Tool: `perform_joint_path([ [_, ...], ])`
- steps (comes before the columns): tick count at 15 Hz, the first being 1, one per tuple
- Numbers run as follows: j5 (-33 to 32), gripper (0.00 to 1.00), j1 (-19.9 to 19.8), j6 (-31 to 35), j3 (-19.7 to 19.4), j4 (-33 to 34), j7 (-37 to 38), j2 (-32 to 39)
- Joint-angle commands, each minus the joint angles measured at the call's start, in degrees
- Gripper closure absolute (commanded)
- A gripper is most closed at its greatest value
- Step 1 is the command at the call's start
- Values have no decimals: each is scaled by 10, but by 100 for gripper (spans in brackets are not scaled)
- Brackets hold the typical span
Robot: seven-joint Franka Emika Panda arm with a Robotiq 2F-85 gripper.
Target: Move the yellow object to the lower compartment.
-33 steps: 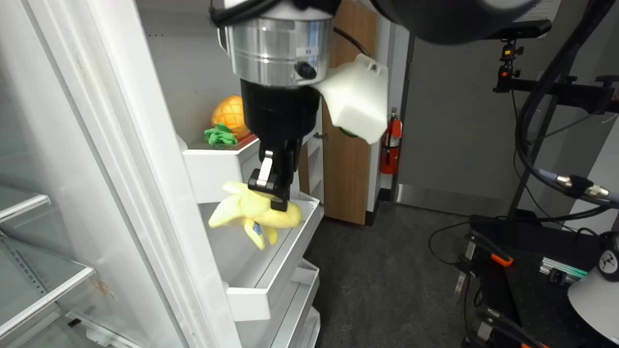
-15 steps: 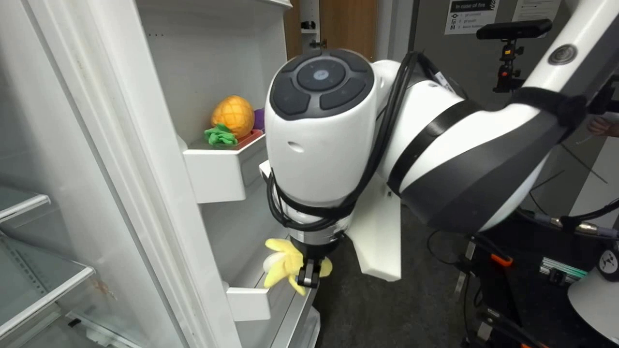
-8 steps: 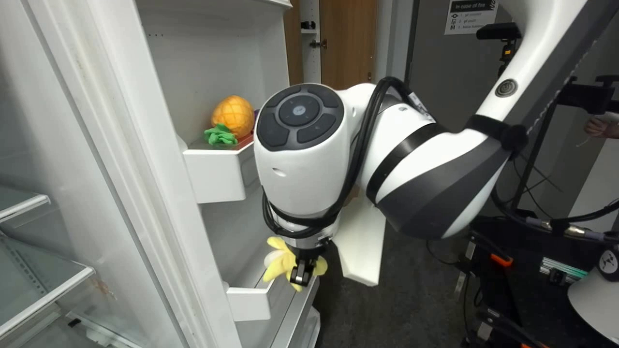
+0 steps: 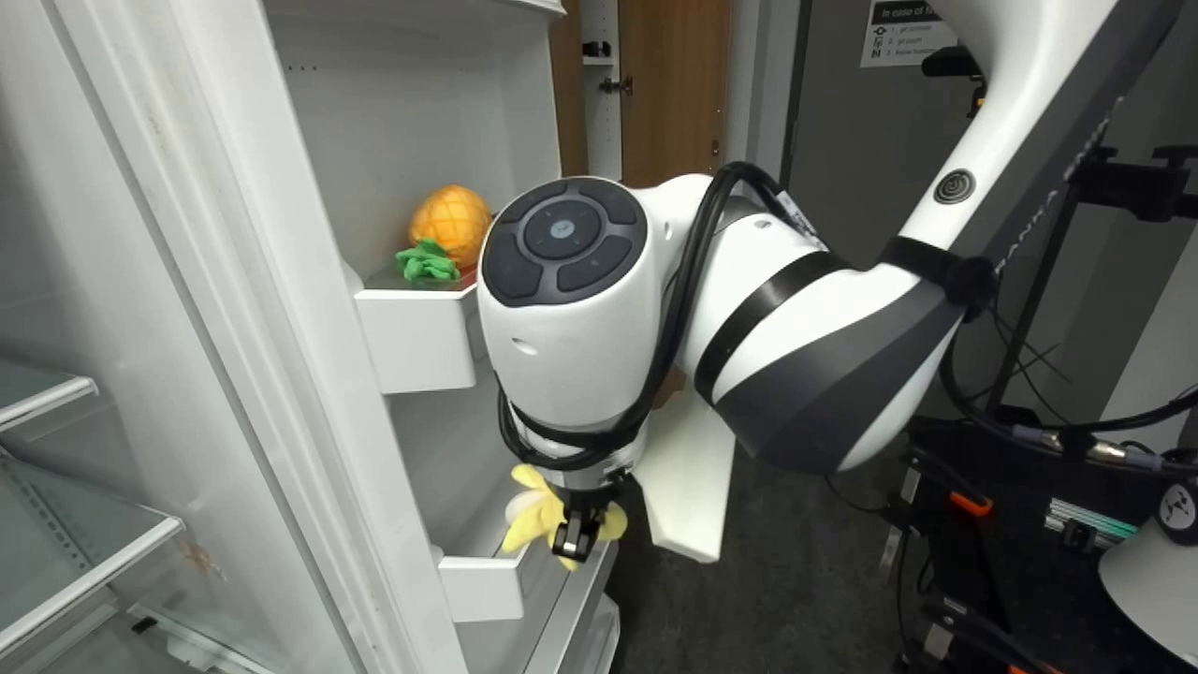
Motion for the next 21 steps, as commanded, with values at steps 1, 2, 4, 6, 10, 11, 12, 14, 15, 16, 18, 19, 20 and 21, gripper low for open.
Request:
perform_joint_path([
  [1, 5, 95, 10, 1, -10, 0, -3, -1],
  [2, 5, 95, 10, 1, -10, 0, -3, -1],
  [4, 5, 99, 10, 1, -10, 0, -3, -1],
  [6, -13, 99, 13, 1, -17, 6, 6, 6],
  [10, -60, 99, 5, 10, -40, -6, 11, 1],
  [11, -83, 99, -2, 17, -51, -19, 10, -6],
  [12, -105, 99, -7, 21, -59, -24, 9, -6],
  [14, -143, 99, -18, 28, -72, -34, 9, -5],
  [15, -165, 99, -25, 36, -79, -41, 9, -4],
  [16, -188, 99, -32, 45, -86, -48, 10, -3],
  [18, -200, 99, -8, 11, -65, -7, 21, 31],
  [19, -210, 99, -6, 12, -59, -9, 11, 31],
  [20, -213, 99, -4, 14, -50, -7, -3, 33],
  [21, -210, 99, -1, 14, -39, 0, -18, 40],
])
